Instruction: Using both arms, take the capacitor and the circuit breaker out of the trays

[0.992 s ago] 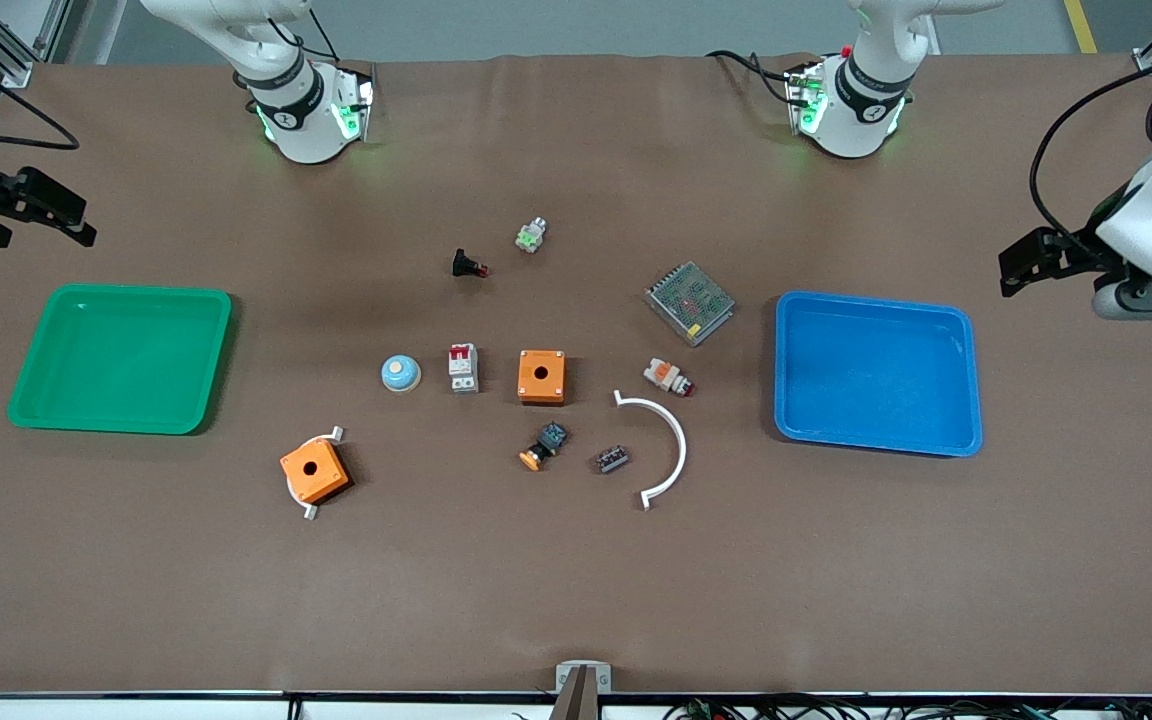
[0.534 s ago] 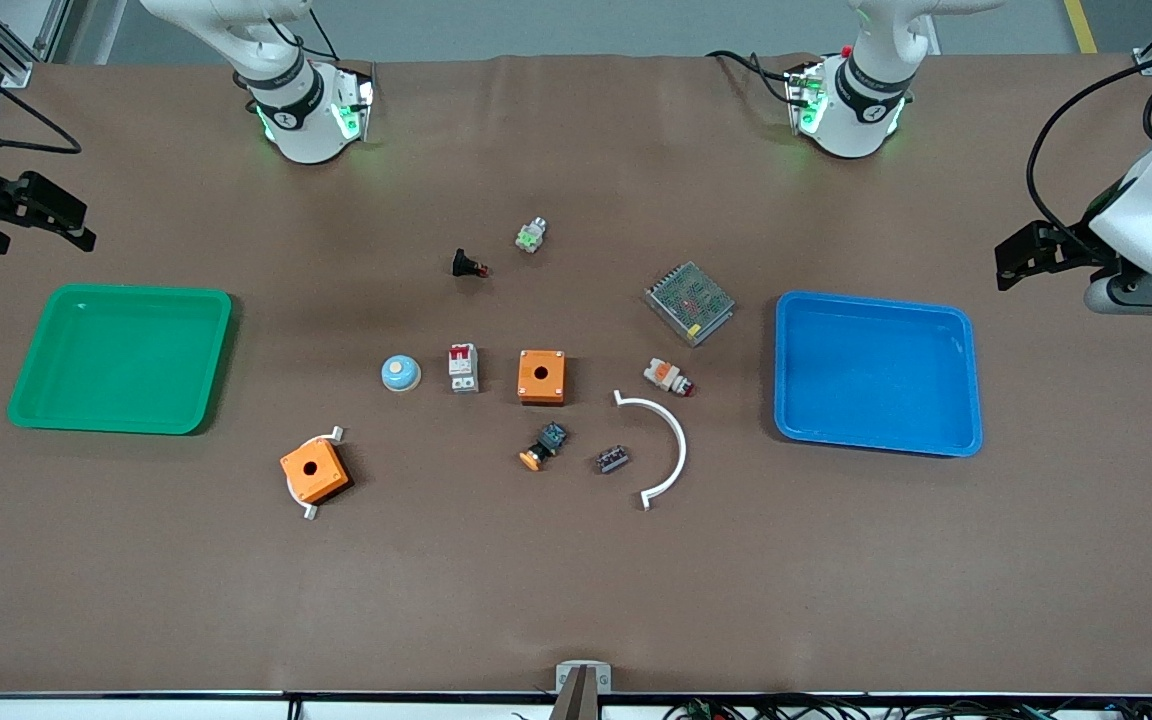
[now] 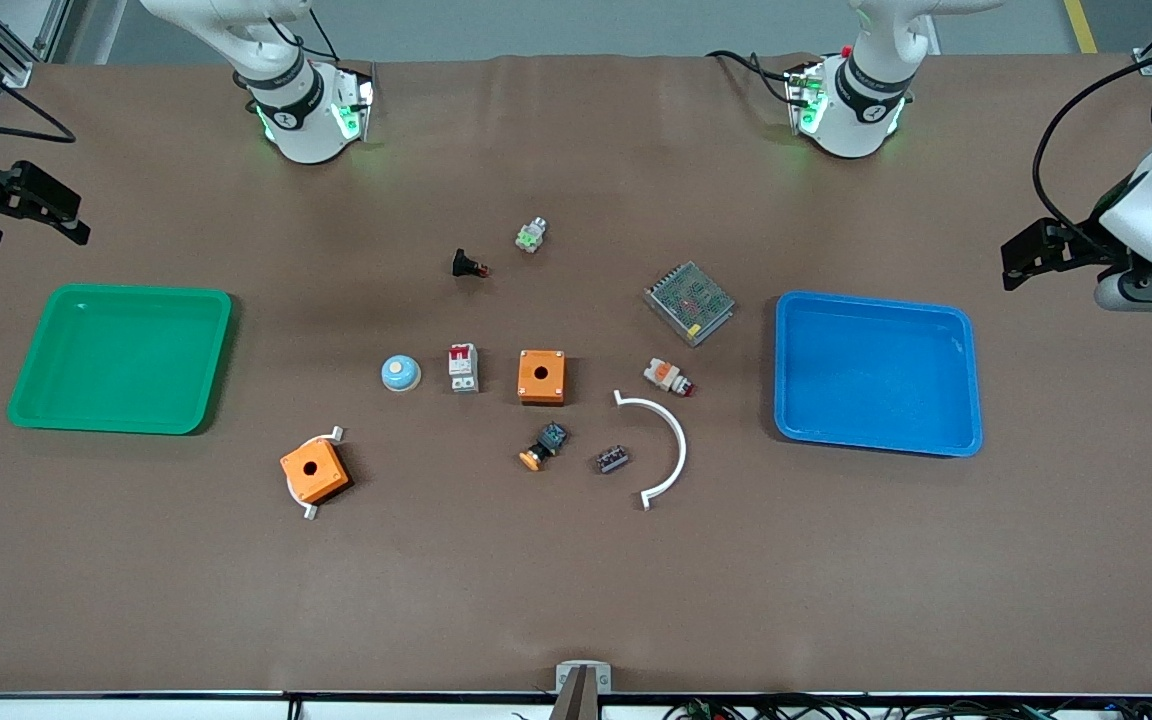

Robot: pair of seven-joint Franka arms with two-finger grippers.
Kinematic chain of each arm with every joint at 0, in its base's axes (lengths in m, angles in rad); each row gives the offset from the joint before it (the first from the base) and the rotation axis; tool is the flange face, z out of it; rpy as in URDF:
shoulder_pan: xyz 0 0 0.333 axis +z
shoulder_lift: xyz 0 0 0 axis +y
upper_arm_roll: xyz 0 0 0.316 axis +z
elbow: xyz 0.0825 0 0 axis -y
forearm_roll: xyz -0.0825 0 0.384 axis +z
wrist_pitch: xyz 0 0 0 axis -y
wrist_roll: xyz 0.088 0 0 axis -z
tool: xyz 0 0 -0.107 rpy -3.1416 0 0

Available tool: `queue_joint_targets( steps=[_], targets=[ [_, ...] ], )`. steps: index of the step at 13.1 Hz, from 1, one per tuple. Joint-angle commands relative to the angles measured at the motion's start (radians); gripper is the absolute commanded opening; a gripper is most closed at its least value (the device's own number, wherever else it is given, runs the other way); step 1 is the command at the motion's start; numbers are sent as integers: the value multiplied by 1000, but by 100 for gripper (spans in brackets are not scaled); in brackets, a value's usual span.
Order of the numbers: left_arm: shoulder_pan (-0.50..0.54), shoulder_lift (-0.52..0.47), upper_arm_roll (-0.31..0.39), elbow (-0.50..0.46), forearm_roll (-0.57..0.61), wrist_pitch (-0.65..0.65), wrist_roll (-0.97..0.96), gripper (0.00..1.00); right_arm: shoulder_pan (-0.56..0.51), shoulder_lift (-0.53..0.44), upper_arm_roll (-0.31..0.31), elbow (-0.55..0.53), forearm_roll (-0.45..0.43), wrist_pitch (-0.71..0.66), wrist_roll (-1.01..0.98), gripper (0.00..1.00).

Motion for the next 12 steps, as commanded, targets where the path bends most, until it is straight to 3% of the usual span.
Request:
queue_joint_targets(
  steps=[1,5,12],
  targets=[
    [9,1,1,19,2,-16,22,100,-11,-11,7,4,-18,-6,-8,100],
    [9,25,2,80,-17,-16,19,100,5,-11,20,21,-15,-49,-47,100],
    [9,30,4,89,-17,-16,18,100,-21,3,10,39,-12,-42,-128,100]
  ],
)
